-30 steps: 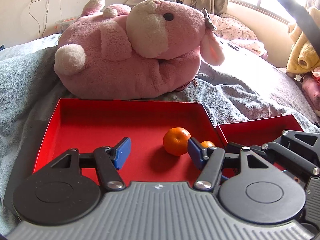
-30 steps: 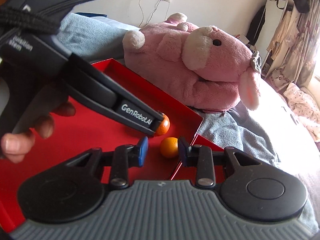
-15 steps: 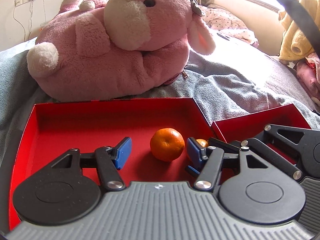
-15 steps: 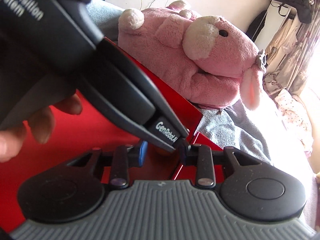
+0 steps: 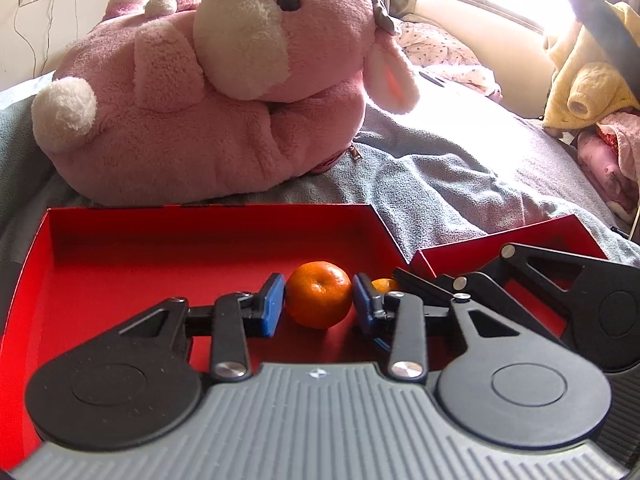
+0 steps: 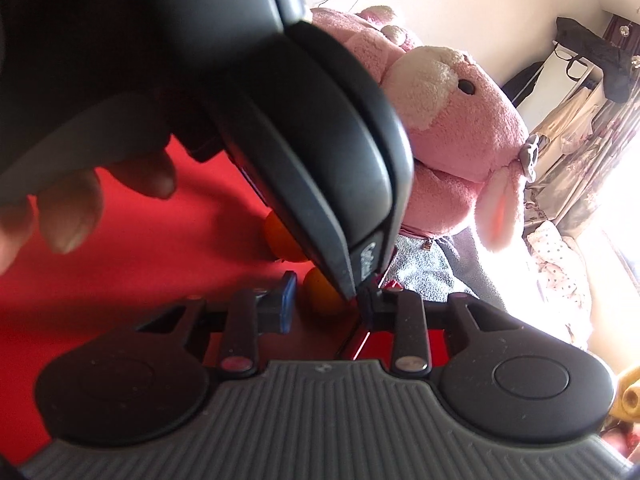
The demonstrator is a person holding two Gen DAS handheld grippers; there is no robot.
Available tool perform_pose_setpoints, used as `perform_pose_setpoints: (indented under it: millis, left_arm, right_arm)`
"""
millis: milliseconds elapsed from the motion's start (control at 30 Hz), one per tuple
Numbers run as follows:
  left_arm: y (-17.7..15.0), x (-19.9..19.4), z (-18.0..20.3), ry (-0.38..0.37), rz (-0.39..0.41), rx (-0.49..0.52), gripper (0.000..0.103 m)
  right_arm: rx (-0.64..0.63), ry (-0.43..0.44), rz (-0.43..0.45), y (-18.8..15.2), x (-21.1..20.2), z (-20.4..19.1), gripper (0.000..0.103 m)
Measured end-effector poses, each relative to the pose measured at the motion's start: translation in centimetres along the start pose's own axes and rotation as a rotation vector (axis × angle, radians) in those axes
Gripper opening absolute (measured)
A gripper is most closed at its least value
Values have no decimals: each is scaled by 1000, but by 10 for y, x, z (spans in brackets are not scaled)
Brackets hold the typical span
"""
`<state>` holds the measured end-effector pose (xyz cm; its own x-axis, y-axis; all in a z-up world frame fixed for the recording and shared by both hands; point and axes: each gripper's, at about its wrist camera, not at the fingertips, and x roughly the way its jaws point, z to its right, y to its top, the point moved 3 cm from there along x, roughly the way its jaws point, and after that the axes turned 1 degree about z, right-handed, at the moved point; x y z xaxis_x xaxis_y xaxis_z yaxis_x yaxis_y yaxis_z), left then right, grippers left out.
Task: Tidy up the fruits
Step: 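Grasp the larger tangerine with the left tool while right tool grasps the small tangerine, then carry both tangerines over the plate with left and right tools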
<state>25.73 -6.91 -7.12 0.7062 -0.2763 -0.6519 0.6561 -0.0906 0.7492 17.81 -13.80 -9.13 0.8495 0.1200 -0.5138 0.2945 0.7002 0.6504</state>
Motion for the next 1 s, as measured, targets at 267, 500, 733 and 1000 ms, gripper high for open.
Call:
perform_pose_setpoints:
  millis: [267,500,733,1000]
  left_arm:
    - [-5,-16,-3,-31,19,-8,43]
    - [-12,-39,1,-37,25,-18,42]
    - [-23,-66,15,-18,28,-36,42]
    - [-41,-103,57,-37,41,20,42]
  right_arm:
    - [26,17,22,3,-25,-7,31]
    - [56,42,58,2,-60,-10,31]
    - [82,71,82,-3,-105,-24,30]
    - [136,63,87,-26,-148,-17,30]
